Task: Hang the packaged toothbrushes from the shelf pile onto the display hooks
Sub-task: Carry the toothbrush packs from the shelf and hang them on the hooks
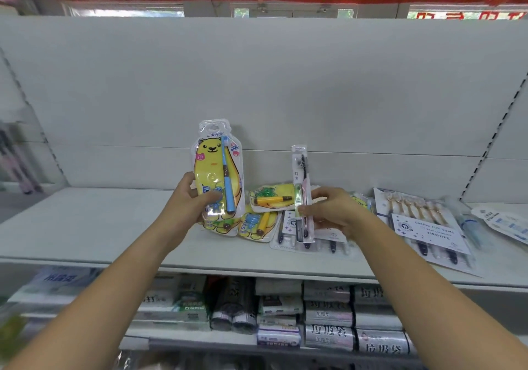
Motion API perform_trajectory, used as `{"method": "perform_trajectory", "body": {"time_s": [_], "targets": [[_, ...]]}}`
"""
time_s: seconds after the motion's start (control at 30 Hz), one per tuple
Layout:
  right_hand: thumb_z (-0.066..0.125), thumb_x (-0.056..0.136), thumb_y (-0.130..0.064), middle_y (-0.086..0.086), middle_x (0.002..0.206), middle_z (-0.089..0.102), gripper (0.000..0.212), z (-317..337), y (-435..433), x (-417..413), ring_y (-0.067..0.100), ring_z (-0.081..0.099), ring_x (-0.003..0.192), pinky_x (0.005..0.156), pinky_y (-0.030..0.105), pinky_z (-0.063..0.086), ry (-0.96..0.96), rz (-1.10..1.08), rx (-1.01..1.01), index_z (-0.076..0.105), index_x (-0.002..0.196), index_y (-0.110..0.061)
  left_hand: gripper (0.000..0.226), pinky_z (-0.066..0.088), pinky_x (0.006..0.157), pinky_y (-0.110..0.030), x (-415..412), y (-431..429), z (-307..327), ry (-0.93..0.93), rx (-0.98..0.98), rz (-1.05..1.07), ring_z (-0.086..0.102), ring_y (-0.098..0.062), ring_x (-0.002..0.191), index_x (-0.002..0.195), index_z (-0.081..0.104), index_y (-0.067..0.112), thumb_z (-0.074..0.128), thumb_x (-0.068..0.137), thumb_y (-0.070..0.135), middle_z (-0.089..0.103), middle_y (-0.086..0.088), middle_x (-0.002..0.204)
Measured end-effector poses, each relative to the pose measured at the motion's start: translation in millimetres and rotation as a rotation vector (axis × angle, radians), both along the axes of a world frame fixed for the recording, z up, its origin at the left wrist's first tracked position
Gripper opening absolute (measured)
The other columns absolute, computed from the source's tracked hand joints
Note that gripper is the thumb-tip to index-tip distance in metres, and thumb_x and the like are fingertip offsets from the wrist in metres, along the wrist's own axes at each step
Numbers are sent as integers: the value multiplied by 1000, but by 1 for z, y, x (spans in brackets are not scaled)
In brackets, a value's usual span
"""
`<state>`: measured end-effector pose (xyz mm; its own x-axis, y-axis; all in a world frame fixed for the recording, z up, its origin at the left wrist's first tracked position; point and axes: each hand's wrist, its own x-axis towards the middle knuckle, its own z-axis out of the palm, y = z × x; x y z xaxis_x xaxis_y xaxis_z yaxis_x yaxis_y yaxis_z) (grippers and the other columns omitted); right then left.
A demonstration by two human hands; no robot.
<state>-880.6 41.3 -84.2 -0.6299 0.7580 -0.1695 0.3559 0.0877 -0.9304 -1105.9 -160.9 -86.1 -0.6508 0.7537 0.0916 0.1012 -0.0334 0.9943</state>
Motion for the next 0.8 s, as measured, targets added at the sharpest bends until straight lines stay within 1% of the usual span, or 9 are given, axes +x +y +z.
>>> {"method": "perform_trajectory", "body": {"time_s": [0.1,0.17,0.23,0.3,0.43,0.5,0.63,0.7,0.8], "targets": [[79,87,-17,8,94,77,27,4,-24,2,25,73,85,78,45,63,139,70,7,64,109,-24,49,64,77,-44,2,-31,-9,-20,32,-17,76,-31,95,130,48,31,68,94,4,77,-10,109],[77,89,-17,2,87,77,27,4,-42,-5,23,74,84,71,45,64,231,120,7,64,110,-27,55,64,79,-45,1,-56,-17,-34,48,-6,75,-34,98,137,44,31,66,94,4,76,-13,111],[75,90,-14,0,83,77,26,-1,-63,-15,23,72,79,64,43,64,311,171,-21,64,109,-27,57,63,80,-49,-2,-83,-25,-45,51,25,74,-38,101,138,42,33,65,95,5,76,-14,113],[73,91,-13,5,88,77,26,-11,-82,-30,27,69,80,63,41,63,359,230,-62,64,110,-27,59,61,84,-55,-5,-112,-35,-54,39,63,73,-41,102,140,38,33,64,95,5,75,-14,115],[71,93,-22,2,101,78,33,-37,-121,-68,22,72,86,56,32,58,318,343,-69,57,122,-32,70,61,79,-59,-14,-173,-53,-83,3,135,73,-40,103,143,30,42,64,93,6,75,-15,115],[69,94,-23,4,107,77,37,-48,-145,-94,23,75,92,60,36,61,300,407,-96,55,127,-31,77,62,76,-60,-21,-208,-60,-100,-3,170,73,-42,103,144,29,46,67,88,9,73,-13,120],[63,99,-19,6,101,78,24,-58,-209,-155,27,76,82,62,42,62,275,597,-89,55,118,-31,75,61,80,-59,-42,-289,-81,-119,2,310,72,-38,107,144,28,51,62,96,5,71,-8,128],[62,100,-19,7,104,77,25,-63,-246,-188,30,76,86,65,43,63,249,692,-105,54,120,-31,73,60,83,-58,-52,-334,-93,-127,15,417,72,-37,107,146,28,47,62,97,5,72,-8,126],[62,99,-14,10,106,76,28,-78,-305,-230,33,74,88,67,50,63,229,783,-159,55,123,-27,66,62,79,-54,-64,-400,-114,-129,46,587,72,-36,109,145,28,37,61,98,5,71,-7,127]]}}
